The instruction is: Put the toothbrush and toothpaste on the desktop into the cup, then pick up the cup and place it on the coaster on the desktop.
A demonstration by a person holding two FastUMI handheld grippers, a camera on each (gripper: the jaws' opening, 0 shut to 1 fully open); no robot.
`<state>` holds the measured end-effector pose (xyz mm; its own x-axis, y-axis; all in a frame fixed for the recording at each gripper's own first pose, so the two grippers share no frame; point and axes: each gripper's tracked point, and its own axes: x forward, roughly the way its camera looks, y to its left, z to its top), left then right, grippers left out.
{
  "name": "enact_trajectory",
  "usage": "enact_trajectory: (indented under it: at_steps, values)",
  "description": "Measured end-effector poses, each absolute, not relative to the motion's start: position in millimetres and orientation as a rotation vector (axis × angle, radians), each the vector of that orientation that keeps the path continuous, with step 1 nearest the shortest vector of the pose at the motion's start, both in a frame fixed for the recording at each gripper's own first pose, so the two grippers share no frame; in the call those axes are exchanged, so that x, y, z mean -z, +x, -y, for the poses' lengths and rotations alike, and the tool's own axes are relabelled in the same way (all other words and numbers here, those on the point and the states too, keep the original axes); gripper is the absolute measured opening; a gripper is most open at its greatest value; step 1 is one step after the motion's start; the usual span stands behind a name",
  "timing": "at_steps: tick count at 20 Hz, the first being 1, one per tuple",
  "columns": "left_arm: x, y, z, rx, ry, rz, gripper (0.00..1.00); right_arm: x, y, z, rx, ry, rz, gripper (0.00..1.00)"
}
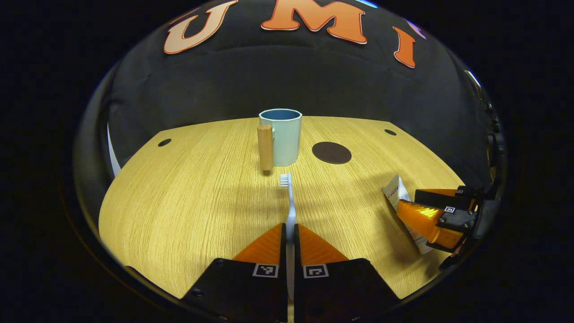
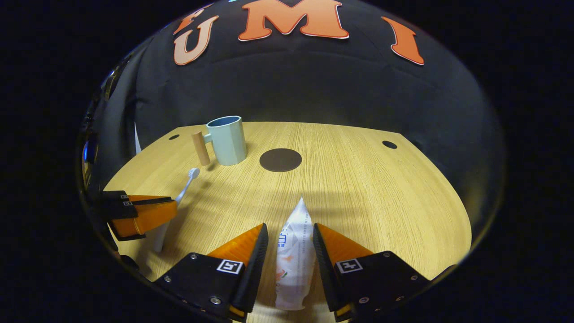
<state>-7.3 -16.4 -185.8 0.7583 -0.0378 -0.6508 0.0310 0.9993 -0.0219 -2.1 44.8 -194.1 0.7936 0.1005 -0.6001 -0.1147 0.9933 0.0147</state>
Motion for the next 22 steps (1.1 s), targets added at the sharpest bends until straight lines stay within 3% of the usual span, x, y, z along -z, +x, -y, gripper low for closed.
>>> enact_trajectory:
  at_steps: [5, 6, 7, 10, 11, 13, 14, 16, 22]
  values:
    - [185.7, -8.9, 16.2, 0.036, -0.015, -0.714, 0.06, 219.0, -3.5, -32.6, -0.065, -0.043, -0.719, 0.67]
    - [186.7, -8.4, 16.7, 0.033, -0.015, -0.717, 0.06, 222.3, -3.2, -30.6, -0.056, -0.046, -0.729, 0.64]
    - [188.0, -6.9, 16.7, 0.032, -0.014, -0.719, 0.06, 223.6, -1.3, -29.6, -0.050, -0.046, -0.730, 0.68]
    - [189.4, -6.9, 16.7, 0.032, -0.017, -0.719, 0.06, 227.0, 6.7, -32.0, -0.050, -0.019, -0.719, 0.67]
    - [187.4, -5.8, 17.1, 0.034, -0.017, -0.716, 0.06, 224.6, 7.5, -32.8, -0.044, -0.016, -0.712, 0.51]
    - [183.5, -5.9, 15.4, 0.032, -0.011, -0.706, 0.06, 224.4, 10.3, -28.7, -0.036, -0.014, -0.702, 0.34]
    - [182.3, -7.5, 15.4, 0.028, -0.007, -0.699, 0.06, 223.9, 7.6, -32.2, -0.049, 0.009, -0.715, 0.16]
    - [179.0, -7.9, 15.7, 0.030, -0.005, -0.687, 0.06, 224.7, 5.9, -34.0, -0.062, 0.033, -0.721, 0.11]
    - [161.1, 1.5, 12.7, 0.031, 0.009, -0.613, 0.06, 203.0, 9.8, -45.2, -0.103, 0.121, -0.661, 0.10]
